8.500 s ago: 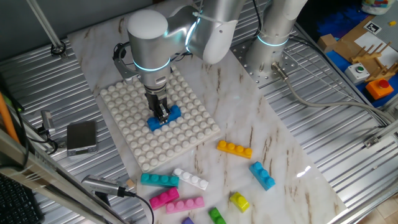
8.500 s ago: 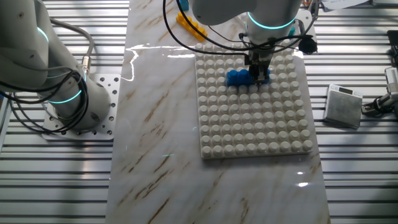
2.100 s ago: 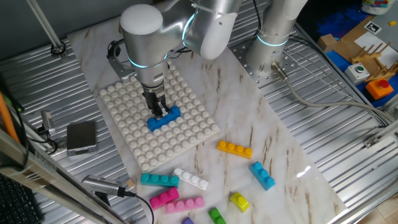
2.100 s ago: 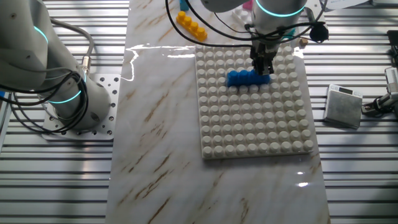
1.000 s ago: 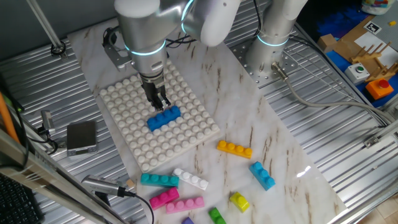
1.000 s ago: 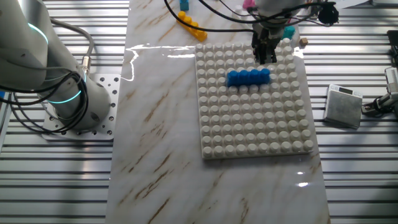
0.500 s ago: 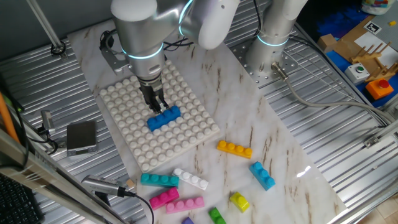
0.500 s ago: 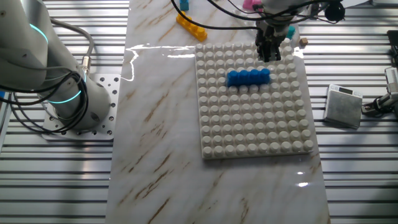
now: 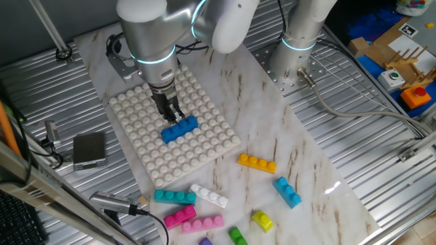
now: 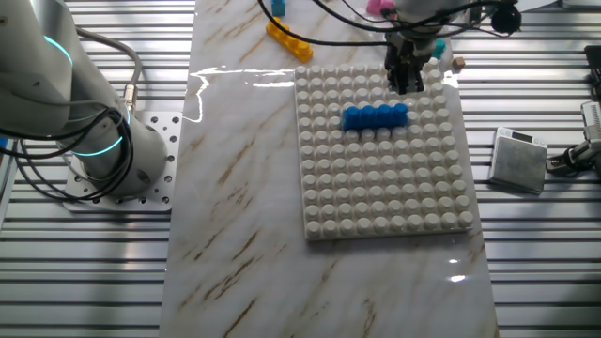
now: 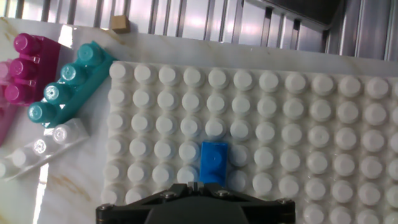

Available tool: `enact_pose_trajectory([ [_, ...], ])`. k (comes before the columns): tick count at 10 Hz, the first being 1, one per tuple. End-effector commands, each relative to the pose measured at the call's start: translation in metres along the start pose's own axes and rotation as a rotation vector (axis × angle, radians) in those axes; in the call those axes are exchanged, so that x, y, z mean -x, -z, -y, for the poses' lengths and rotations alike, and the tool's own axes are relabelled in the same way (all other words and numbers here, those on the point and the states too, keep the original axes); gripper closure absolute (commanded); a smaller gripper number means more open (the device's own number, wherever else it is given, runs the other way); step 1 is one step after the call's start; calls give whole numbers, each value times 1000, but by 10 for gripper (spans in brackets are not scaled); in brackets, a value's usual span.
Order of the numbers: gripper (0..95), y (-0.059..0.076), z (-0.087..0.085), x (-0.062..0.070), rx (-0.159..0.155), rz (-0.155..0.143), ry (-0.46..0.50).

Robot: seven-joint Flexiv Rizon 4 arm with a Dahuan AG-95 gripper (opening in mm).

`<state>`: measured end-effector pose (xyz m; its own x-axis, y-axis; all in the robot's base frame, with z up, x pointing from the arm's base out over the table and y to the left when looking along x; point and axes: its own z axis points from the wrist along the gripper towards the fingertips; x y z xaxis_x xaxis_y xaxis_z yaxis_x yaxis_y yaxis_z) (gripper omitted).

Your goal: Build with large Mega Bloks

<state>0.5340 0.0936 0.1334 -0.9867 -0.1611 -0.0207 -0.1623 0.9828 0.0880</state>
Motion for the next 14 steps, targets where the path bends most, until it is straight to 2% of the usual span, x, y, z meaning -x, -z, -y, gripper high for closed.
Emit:
enact_pose_trajectory([
  [1, 950, 1, 0, -2, -2, 9, -14],
  [3, 950, 2, -8, 2, -1, 13, -40],
  [5, 950, -2, -30, 2, -2, 27, -85],
  [7, 950, -12, -62, 5, -2, 37, -131],
  [9, 950, -25, -103, 10, -4, 38, -171],
  [10, 950, -29, -112, 9, -5, 39, -171],
  [14, 950, -32, -117, -2, -2, 31, -113],
])
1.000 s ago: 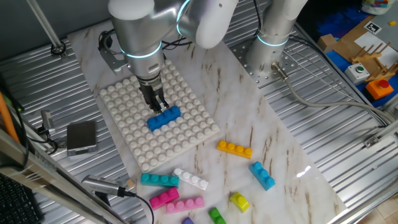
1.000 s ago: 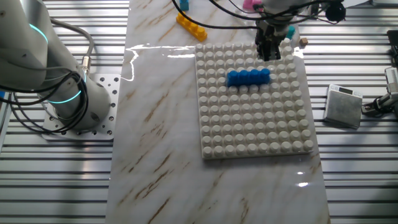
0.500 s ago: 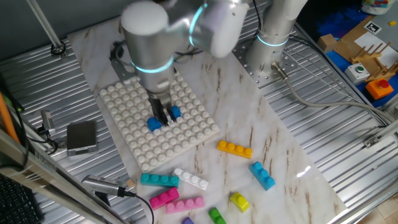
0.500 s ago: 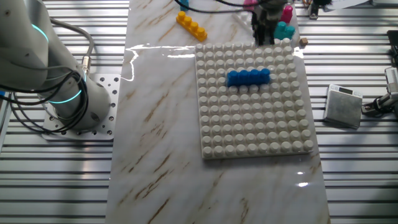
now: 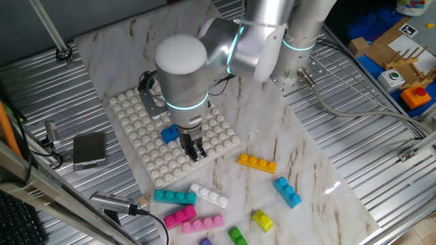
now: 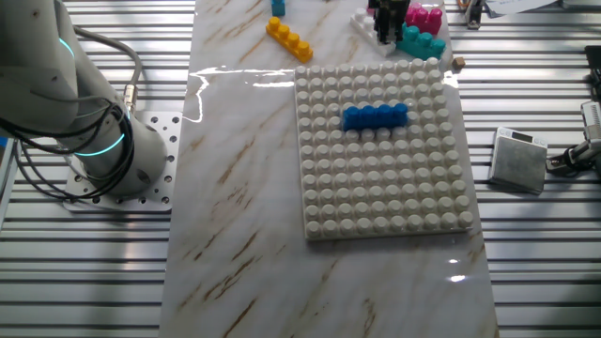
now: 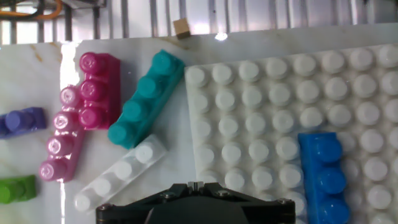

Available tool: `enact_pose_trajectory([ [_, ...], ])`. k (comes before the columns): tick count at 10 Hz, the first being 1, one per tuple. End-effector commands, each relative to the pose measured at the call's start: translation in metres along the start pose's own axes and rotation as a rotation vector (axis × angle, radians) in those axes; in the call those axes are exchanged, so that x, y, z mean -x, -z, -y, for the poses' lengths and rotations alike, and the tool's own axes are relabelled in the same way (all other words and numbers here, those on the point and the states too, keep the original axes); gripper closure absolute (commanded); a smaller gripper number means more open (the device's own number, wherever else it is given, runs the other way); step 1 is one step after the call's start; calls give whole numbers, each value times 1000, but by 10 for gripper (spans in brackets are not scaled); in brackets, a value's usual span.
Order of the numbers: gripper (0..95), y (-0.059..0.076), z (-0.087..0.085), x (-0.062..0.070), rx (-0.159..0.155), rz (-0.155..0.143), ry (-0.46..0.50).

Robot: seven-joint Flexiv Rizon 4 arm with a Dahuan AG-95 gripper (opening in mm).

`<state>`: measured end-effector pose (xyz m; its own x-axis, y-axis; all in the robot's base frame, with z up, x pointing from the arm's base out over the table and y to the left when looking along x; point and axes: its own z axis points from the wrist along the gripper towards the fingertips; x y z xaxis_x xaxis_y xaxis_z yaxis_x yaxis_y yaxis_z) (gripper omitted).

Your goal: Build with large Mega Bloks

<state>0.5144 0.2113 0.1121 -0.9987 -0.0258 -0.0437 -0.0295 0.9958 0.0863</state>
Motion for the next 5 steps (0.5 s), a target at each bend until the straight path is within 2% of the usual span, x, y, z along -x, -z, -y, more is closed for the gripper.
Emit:
enact_pose_trajectory([
  [1, 950, 0, 0, -1, 9, -12, 46],
  [2, 950, 0, 0, -1, 5, -22, 45],
  [5, 950, 0, 0, -1, 9, -26, 48],
])
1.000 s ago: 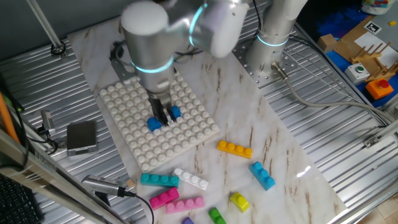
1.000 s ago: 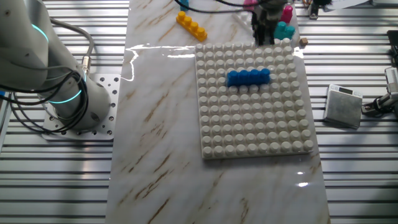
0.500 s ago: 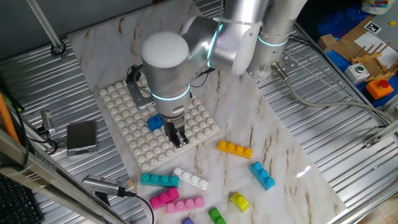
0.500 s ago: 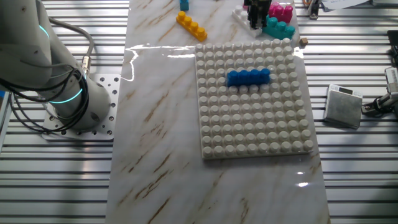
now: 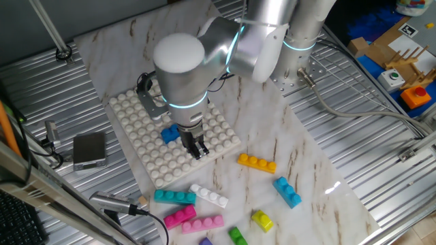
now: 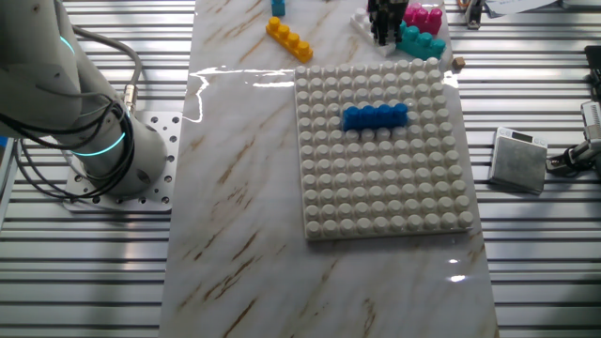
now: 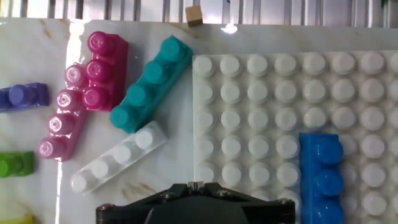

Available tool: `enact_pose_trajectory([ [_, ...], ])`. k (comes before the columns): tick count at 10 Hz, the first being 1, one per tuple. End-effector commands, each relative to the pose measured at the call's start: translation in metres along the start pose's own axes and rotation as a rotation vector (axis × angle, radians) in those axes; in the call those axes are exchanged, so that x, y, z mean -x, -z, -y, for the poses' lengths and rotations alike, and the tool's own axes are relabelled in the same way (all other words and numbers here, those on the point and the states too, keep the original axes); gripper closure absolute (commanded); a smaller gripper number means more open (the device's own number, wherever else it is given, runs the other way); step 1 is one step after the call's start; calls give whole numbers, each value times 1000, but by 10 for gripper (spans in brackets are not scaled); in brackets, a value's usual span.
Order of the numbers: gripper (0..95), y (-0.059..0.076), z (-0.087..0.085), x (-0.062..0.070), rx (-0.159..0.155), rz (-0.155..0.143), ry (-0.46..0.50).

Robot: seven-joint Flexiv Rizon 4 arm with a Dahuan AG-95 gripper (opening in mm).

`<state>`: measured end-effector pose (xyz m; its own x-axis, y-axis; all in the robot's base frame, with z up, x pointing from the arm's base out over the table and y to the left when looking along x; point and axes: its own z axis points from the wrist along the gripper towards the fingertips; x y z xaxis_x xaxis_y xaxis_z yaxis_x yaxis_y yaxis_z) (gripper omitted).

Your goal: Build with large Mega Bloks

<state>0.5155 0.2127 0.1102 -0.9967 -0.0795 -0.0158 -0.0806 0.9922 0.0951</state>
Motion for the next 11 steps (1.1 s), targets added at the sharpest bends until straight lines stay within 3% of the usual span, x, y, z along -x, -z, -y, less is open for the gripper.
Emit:
enact_pose_trajectory([
  [1, 950, 2, 1, -2, 1, 8, -12],
  [3, 950, 0, -3, -1, 9, 15, -24],
  [8, 950, -18, -50, 13, 12, 53, -187],
  [11, 950, -31, -83, 20, 9, 61, -269],
])
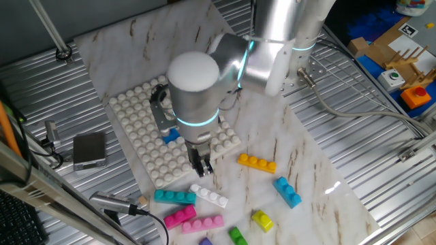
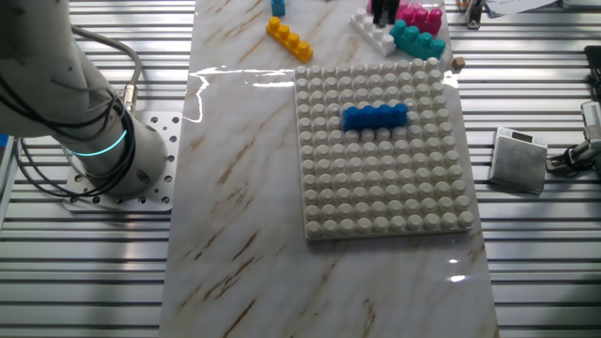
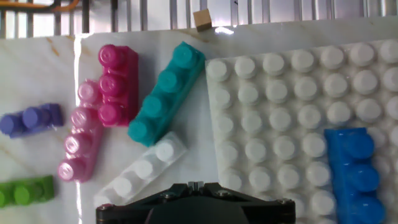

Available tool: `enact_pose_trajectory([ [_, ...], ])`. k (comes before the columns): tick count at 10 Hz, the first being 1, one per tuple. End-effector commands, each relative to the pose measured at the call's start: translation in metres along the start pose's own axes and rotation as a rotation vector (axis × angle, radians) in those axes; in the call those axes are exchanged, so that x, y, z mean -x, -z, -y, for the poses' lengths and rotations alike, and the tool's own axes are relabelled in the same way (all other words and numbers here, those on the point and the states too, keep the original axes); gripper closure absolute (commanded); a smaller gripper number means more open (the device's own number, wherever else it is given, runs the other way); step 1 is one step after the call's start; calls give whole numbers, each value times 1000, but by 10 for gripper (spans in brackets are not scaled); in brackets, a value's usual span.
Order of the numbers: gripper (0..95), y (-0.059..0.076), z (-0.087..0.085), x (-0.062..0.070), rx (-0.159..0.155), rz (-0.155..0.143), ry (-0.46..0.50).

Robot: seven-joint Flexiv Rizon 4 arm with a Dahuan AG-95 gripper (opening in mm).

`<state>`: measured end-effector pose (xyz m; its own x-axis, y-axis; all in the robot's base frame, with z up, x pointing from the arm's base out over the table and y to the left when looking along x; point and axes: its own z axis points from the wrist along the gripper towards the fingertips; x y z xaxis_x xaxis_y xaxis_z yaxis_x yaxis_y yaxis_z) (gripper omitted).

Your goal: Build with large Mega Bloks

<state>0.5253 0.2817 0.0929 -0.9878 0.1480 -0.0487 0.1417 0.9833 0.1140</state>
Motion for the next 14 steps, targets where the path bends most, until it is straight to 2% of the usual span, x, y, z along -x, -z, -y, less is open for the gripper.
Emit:
enact_pose_trajectory([
  [1, 950, -11, -26, 0, -3, 8, -55],
  [3, 950, -14, -32, 0, -4, 7, -45],
  [9, 950, -12, -30, -2, 0, -1, 48],
  [12, 950, -12, -30, -2, 16, -5, 87],
  [14, 950, -12, -30, -2, 51, -5, 84],
])
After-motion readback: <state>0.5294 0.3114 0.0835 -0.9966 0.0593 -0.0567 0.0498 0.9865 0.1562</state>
